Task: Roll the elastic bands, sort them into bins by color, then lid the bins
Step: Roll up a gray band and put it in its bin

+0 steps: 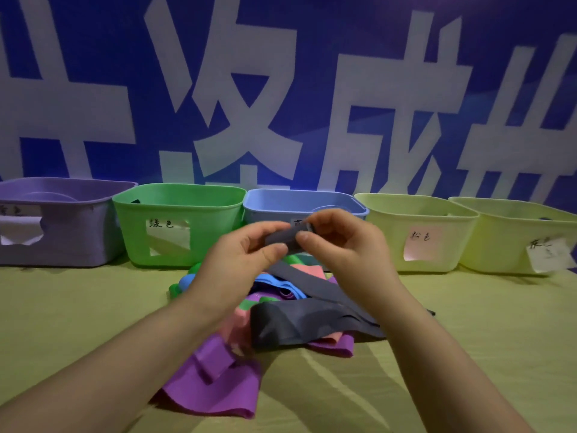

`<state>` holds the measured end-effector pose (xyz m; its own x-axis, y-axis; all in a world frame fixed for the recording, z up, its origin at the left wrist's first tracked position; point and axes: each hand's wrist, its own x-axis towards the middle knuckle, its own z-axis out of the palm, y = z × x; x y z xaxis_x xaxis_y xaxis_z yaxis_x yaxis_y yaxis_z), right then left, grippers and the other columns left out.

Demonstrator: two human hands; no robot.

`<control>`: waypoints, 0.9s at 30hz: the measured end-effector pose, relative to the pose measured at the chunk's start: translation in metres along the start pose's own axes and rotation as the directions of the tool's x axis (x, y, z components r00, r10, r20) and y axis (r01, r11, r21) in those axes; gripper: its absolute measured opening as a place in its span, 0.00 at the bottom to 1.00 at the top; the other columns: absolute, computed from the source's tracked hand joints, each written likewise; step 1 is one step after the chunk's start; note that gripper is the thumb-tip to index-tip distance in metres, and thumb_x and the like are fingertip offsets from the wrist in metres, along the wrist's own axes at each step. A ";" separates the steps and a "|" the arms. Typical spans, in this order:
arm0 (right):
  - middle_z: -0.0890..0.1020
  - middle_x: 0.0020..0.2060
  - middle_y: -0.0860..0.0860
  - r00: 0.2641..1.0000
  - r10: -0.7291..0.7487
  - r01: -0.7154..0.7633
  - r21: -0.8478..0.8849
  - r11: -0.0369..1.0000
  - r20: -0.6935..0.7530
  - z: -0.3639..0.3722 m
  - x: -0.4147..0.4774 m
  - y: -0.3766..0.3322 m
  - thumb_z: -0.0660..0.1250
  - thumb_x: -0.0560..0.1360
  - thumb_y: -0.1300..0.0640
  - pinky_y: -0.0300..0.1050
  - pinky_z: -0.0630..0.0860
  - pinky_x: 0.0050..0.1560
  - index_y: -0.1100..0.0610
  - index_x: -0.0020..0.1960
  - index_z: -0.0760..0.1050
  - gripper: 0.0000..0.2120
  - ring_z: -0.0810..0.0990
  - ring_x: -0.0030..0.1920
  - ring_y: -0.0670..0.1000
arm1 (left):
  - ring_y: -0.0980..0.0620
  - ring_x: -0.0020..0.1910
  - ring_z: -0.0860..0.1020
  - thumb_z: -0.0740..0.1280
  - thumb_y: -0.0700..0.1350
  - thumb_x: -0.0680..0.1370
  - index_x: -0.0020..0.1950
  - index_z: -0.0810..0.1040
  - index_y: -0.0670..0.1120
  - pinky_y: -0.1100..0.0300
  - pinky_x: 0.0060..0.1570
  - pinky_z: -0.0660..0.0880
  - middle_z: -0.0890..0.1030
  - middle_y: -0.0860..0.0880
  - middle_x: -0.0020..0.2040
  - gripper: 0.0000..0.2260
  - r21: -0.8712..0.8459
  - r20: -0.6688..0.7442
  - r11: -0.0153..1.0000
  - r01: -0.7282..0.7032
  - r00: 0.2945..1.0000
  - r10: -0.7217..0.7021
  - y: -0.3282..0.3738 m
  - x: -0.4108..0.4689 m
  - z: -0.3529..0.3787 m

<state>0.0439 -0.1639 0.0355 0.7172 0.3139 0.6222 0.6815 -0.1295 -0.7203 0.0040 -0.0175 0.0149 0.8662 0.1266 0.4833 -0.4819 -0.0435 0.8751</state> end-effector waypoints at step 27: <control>0.83 0.45 0.58 0.752 0.434 -0.321 0.299 0.899 -0.496 -0.316 -0.030 0.124 0.67 0.75 0.59 0.44 0.80 0.49 0.57 0.47 0.79 0.04 0.82 0.48 0.55 | 0.51 0.50 0.79 0.68 0.41 0.75 0.47 0.78 0.46 0.66 0.44 0.76 0.81 0.46 0.49 0.02 -0.272 0.297 0.936 0.223 0.945 -0.139 -0.070 0.127 0.365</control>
<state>0.1532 -0.4866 0.0245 0.9072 -0.2865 0.3079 0.3389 0.0646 -0.9386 0.1962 -0.3600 0.0235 0.9244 -0.1690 0.3419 -0.2937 0.2568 0.9208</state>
